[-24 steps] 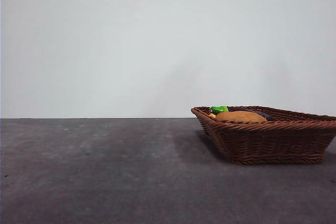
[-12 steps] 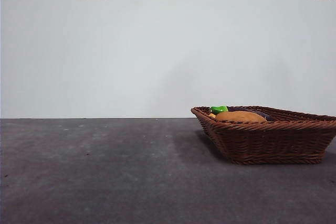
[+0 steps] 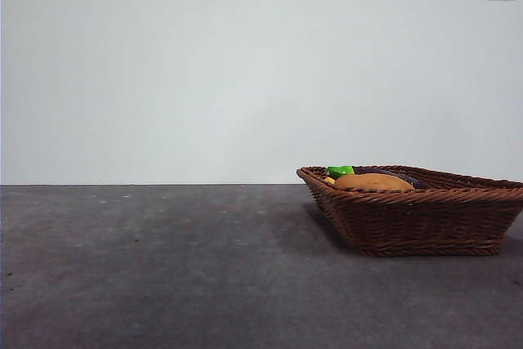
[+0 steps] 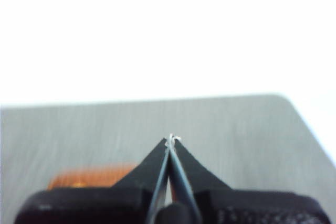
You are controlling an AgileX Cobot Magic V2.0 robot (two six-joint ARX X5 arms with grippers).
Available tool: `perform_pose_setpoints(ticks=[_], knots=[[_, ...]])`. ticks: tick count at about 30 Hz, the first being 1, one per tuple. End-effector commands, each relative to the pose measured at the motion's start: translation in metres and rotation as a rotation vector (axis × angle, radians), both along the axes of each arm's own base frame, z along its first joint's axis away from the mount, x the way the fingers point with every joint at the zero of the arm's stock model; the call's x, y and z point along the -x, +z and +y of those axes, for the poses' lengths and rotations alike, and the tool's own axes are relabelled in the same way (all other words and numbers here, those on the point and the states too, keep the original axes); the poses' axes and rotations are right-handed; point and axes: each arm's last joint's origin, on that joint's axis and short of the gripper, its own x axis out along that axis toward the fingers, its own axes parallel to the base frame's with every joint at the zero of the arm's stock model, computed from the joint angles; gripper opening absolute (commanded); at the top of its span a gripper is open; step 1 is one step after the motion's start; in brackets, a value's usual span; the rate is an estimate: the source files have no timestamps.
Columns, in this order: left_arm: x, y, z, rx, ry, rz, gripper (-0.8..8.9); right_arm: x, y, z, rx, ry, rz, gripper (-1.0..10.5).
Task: Help me put the vegetables on the table into the basket
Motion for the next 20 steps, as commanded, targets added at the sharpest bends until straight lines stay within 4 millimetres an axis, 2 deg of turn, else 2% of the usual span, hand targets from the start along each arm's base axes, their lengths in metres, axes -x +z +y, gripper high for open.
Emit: perform_pose_setpoints(ticks=[1,10,13,15,17,20], knots=[[-0.001,-0.004,0.0,-0.011,0.0,0.012,-0.04,0.006,-0.047,-0.001,0.009,-0.025,-0.02,0.0],[-0.001,-0.004,0.0,-0.011,0.0,0.014,-0.04,0.063,-0.157,0.002,0.005,-0.029,0.152,0.0],[-0.001,-0.004,0.0,-0.012,0.0,0.014,-0.04,0.083,-0.192,0.002,0.006,-0.027,0.268,0.0],[-0.001,-0.004,0.0,-0.011,0.0,0.014,-0.04,0.09,-0.206,0.003,0.035,-0.018,0.322,0.0],[-0.001,-0.004,0.0,-0.011,0.0,0.014,-0.04,0.095,-0.215,0.003,0.058,-0.011,0.298,0.0],[-0.001,-0.004,0.0,-0.011,0.0,0.014,-0.04,0.094,-0.225,0.003,0.062,-0.016,0.15,0.0]])
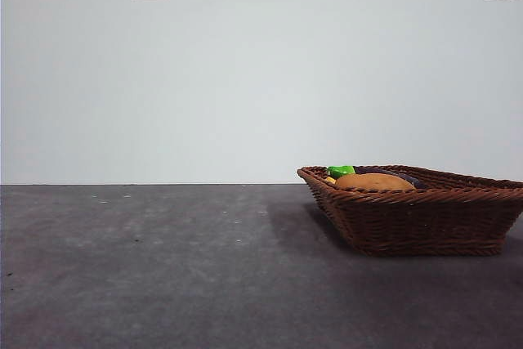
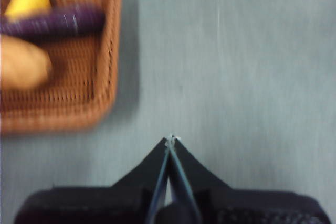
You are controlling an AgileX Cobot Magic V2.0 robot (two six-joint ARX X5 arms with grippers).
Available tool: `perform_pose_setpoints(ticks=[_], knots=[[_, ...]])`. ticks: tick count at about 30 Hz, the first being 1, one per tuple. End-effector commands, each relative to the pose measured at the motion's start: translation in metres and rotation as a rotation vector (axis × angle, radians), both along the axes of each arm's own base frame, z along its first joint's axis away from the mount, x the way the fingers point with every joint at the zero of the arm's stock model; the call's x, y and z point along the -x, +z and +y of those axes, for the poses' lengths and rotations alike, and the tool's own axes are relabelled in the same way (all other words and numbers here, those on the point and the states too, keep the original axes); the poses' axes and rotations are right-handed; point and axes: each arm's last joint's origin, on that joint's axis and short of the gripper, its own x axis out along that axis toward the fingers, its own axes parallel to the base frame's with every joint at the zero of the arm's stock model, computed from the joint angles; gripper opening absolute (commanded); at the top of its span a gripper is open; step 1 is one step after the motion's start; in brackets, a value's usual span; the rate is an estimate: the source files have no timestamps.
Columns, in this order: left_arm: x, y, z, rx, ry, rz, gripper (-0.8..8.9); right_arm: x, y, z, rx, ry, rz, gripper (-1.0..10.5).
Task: Help me put the vegetables on the table into the basket
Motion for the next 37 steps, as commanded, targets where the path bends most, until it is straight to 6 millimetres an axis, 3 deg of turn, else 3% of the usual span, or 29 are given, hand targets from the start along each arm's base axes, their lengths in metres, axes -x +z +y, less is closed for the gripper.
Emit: perform_pose_setpoints(ticks=[1,4,8,37], knots=[[0.0,-0.003,0.0,-0.012,0.0,0.007,-0.04,-0.003,-0.009,0.0,0.01,0.001,-0.168,0.0],[0.0,-0.003,0.0,-0.012,0.0,0.007,-0.04,-0.005,-0.028,0.0,0.014,0.001,-0.288,0.0],[0.0,-0.003,0.0,-0.012,0.0,0.006,-0.03,-0.007,-0.061,0.0,0.012,0.0,-0.227,0.0],[-0.002,-0.005,0.0,-0.011,-0.001,0.033,-0.04,-0.01,-0.064,0.0,0.013,0.0,-0.263,0.0]])
